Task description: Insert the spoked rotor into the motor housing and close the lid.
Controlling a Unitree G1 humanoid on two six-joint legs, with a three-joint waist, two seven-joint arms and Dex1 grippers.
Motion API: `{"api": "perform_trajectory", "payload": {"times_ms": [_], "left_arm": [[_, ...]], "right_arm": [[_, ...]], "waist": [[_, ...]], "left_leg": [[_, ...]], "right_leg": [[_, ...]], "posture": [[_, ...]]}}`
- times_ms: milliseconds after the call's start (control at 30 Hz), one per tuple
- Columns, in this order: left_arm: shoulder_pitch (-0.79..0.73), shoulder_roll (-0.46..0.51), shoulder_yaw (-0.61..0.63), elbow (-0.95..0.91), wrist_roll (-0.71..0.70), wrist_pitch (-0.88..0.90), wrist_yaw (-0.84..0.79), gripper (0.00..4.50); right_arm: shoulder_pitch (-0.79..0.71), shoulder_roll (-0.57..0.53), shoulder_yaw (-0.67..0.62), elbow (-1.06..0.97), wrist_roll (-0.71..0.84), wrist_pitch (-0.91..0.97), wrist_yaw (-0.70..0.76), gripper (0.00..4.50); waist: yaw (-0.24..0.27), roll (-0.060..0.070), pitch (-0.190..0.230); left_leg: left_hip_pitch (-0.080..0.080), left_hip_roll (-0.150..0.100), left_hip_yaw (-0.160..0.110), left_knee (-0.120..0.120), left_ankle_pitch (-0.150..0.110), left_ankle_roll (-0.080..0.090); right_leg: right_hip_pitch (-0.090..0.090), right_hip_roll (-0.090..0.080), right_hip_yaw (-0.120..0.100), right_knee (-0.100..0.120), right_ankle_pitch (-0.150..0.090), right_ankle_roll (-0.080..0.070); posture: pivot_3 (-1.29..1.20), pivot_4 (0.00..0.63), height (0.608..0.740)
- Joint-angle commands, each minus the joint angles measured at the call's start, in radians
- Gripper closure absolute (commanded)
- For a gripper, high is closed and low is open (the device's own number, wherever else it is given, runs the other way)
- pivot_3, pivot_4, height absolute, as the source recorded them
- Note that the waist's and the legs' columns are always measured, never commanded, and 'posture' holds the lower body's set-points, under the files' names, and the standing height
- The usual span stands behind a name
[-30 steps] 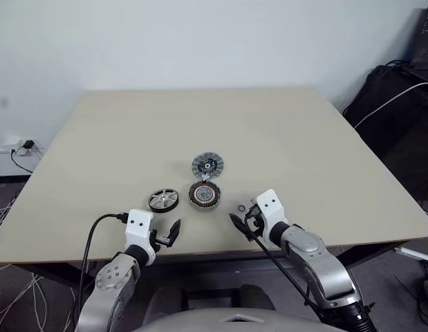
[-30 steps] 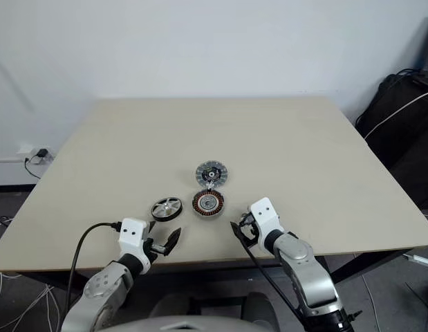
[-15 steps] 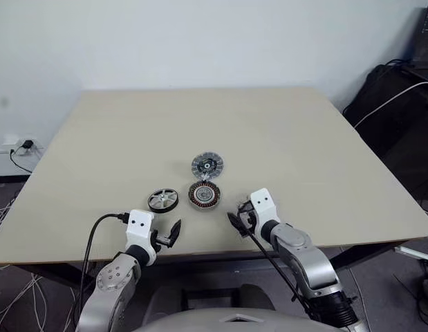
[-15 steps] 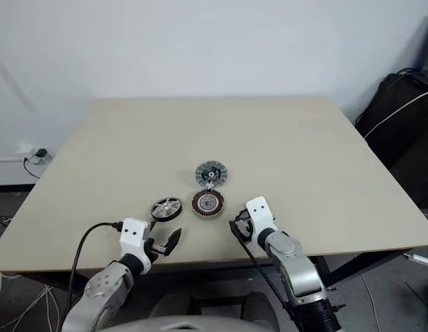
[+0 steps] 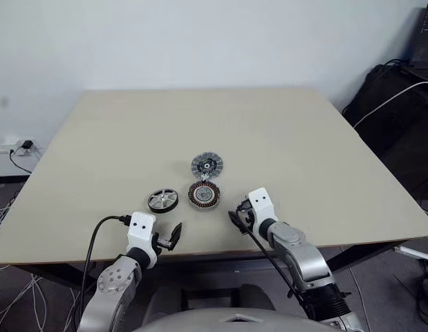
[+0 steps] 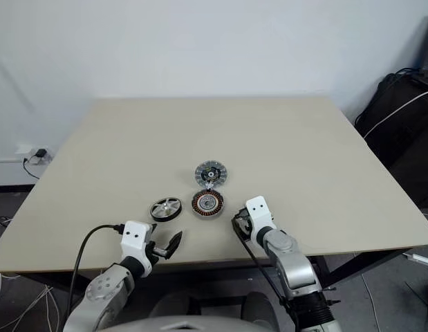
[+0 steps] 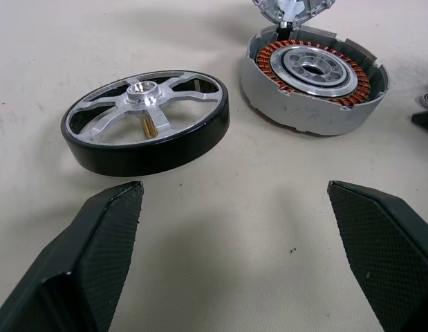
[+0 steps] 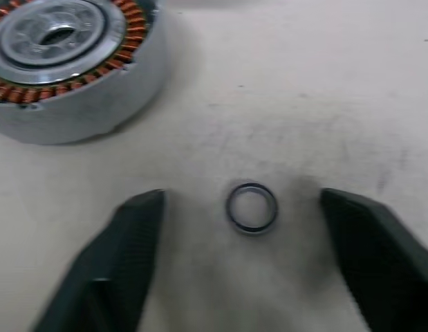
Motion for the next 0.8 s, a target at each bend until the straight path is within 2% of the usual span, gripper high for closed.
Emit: {"api": "perform_trajectory", "payload": {"times_ms": [33,200,233,367,467,633,800], "left_arm": [[-0.005,0.004,-0.005,-0.048,0.004,-0.022,-0.001,0.00],[-0.007,0.004,-0.005,-0.044,0.005,-0.025,-0.001,0.00],[-0.008,0.004,-0.005,-0.042,0.006,-0.025,-0.002,0.00],[-0.008,0.003,-0.006,-0.041,0.008,-0.027,-0.001,0.00],[-0.008,0.003,-0.004,-0.039,0.007,-0.029,-0.001,0.00],[-0.011,0.001,-0.003,-0.037,0.007,-0.030,0.000,0.00],[-0.013,-0.002,-0.003,-0.034,0.007,-0.032,0.002,0.00]], "right_arm": [[0.013,0.000,-0.007,-0.006,-0.006,-0.011,-0.008,1.92],[0.022,-0.001,-0.006,-0.013,-0.010,-0.018,-0.012,3.57],[0.023,-0.001,-0.006,-0.015,-0.010,-0.018,-0.012,3.75],[0.030,-0.007,0.000,-0.037,-0.011,-0.014,-0.006,3.75],[0.026,-0.018,0.029,-0.129,-0.001,0.006,0.027,3.75],[-0.031,-0.002,0.057,-0.219,0.000,0.037,0.031,3.75],[-0.121,0.044,0.108,-0.161,-0.016,0.043,0.026,3.75]], "waist": [[0.000,0.000,0.000],[-0.001,-0.001,0.000],[0.000,0.000,-0.001],[0.001,0.000,-0.001],[0.000,0.000,0.000],[-0.005,0.001,0.000],[-0.005,0.001,0.000]], "left_leg": [[0.000,0.000,0.000,0.000,0.000,0.000],[0.000,0.000,0.000,0.000,0.000,0.000],[0.000,0.000,0.000,0.000,0.000,0.000],[0.000,0.000,0.000,0.000,0.000,0.000],[0.000,0.000,0.000,0.000,0.000,0.000],[0.000,0.000,0.000,0.000,0.000,0.000],[0.000,0.000,0.000,0.000,0.000,0.000]], "right_leg": [[0.000,0.000,0.000,0.000,0.000,0.000],[0.000,0.000,0.000,0.000,0.000,0.000],[0.000,0.000,0.000,0.000,0.000,0.000],[0.000,0.000,0.000,0.000,0.000,0.000],[0.000,0.000,0.000,0.000,0.000,0.000],[-0.001,0.000,0.000,0.000,0.000,0.000],[0.000,0.000,0.000,0.001,0.000,0.000]], "posture": [[0.00,0.000,0.740],[0.00,0.000,0.740],[0.00,0.000,0.740],[0.00,0.000,0.740],[0.00,0.000,0.740],[0.00,0.000,0.740],[0.00,0.000,0.740]]}}
